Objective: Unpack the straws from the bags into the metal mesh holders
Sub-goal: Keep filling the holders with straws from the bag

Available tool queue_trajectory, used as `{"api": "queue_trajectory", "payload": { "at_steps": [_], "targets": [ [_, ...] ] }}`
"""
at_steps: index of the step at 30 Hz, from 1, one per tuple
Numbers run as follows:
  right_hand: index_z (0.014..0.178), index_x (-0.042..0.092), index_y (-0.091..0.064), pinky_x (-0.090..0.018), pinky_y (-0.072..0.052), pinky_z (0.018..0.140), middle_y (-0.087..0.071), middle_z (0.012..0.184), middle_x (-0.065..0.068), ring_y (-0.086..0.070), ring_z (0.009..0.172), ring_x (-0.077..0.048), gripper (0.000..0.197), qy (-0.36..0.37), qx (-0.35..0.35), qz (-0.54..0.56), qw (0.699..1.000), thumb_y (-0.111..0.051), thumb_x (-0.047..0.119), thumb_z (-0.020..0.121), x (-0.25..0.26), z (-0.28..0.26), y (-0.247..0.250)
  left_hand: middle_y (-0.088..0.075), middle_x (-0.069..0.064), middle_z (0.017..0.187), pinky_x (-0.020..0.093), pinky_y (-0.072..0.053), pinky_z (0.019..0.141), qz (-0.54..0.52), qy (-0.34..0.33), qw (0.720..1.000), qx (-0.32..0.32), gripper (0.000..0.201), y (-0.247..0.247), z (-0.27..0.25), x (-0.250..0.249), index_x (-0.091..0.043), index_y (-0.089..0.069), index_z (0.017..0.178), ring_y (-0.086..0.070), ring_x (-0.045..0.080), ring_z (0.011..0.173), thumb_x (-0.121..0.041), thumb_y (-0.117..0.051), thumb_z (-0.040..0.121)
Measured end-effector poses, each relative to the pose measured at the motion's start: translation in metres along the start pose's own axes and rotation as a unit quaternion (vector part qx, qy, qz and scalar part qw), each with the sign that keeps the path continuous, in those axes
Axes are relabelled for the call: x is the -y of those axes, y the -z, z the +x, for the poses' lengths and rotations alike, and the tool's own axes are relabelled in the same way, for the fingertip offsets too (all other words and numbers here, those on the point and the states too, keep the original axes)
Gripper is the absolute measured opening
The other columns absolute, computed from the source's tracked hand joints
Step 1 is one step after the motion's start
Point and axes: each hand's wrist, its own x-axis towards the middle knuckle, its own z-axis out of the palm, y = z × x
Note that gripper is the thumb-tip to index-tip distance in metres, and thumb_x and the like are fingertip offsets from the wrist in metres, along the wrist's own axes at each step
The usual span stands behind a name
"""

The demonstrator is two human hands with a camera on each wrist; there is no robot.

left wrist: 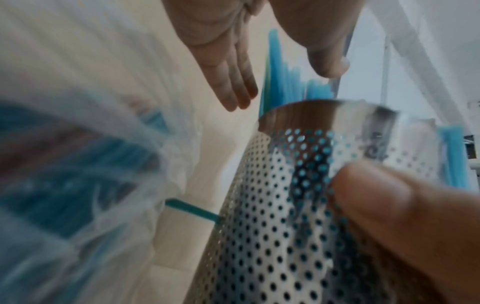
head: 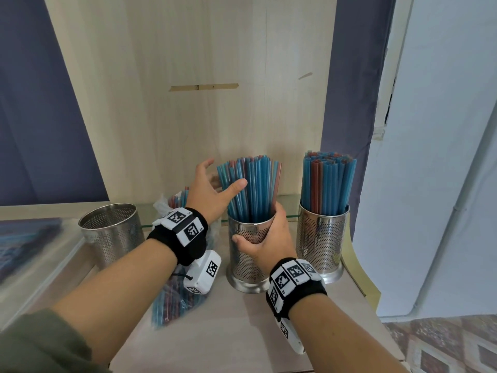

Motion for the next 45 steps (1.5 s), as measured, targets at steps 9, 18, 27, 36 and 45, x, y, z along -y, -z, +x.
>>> {"api": "queue_trajectory", "payload": {
  "at_steps": [9,18,27,36,45],
  "targets": [
    [0.15,0.024,-0.022,-0.024,-0.037,0.109,-0.043,0.142,0.008,-0.042,0.13,-0.005,0.113,0.004,0.0,-0.003,1.0,-0.09,0.04,0.061,0.003,-0.002,0.002,-0.041,0.005,0.147,0.042,-0.04,0.108,0.114,-0.015,0.993,-0.004,0.103,-0.004,-0.007,-0.016,-0.017,-0.021,0.148,-0.044,0.019,0.131,-0.064,-0.072,0.072],
    [0.147,0.022,-0.026,-0.025,-0.039,0.108,-0.046,0.138,0.008,-0.046,0.125,-0.007,0.108,0.012,0.001,-0.006,1.0,-0.091,0.038,0.062,0.004,-0.002,0.004,-0.057,0.018,0.125,0.042,-0.046,0.095,0.372,0.115,0.919,-0.062,0.061,0.06,0.028,0.032,-0.007,-0.054,0.122,-0.055,0.037,0.113,-0.052,-0.065,0.083],
    [0.147,0.021,-0.028,-0.02,-0.038,0.105,-0.048,0.135,0.01,-0.047,0.123,-0.005,0.106,0.021,-0.007,-0.006,1.0,-0.091,0.036,0.062,0.006,-0.002,0.003,-0.044,0.02,0.137,0.049,-0.039,0.1,0.5,0.183,0.844,-0.061,0.117,0.038,-0.01,0.051,0.002,-0.037,0.135,-0.041,0.036,0.128,-0.092,-0.041,0.066],
    [0.146,0.021,-0.027,-0.022,-0.04,0.106,-0.048,0.135,0.009,-0.048,0.124,-0.006,0.106,0.033,-0.004,-0.006,0.999,-0.09,0.036,0.063,0.005,-0.002,0.003,-0.067,0.012,0.095,0.047,-0.051,0.088,0.465,0.205,0.861,0.008,0.086,0.034,0.008,0.054,-0.013,-0.061,0.079,-0.061,0.034,0.092,-0.093,-0.045,0.053],
    [0.147,0.022,-0.026,-0.024,-0.04,0.108,-0.048,0.136,0.009,-0.048,0.126,-0.007,0.107,0.029,-0.002,-0.005,1.0,-0.09,0.038,0.062,0.003,-0.001,0.002,-0.066,0.007,0.083,0.032,-0.053,0.074,0.192,0.215,0.957,-0.029,0.038,0.04,0.012,0.056,-0.012,-0.064,0.092,-0.064,0.027,0.078,-0.043,-0.078,0.076]
  ]
}}
